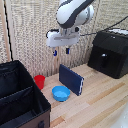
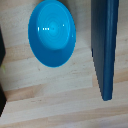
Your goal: Discover the targeted book and set your gripper to the appropriate amplitude. Smoothly guide your gripper in the direction of the book and snatch it firmly. Search for the back section of the caddy. Move the held book towards the back section and lightly deposit it inside.
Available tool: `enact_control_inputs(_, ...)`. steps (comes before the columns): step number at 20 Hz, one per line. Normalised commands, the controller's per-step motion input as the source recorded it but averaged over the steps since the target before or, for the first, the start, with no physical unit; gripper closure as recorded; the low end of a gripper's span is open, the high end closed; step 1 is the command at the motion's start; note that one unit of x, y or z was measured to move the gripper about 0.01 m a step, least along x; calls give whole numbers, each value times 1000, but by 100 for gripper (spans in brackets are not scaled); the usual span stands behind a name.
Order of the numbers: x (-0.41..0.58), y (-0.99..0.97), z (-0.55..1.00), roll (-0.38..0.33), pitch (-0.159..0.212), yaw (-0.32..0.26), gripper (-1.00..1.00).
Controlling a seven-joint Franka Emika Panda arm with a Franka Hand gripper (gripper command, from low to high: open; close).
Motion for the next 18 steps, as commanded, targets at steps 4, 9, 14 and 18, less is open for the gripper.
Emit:
enact_control_inputs(4,0,-584,-79,27,0,65,-100)
enact_control_inputs(9,0,-529,-90,7,0,96,-100)
enact_control_inputs(14,20,-266,-178,-5,9,111,-100)
enact_control_inputs(18,114,-202,-316,-37,2,150,-100)
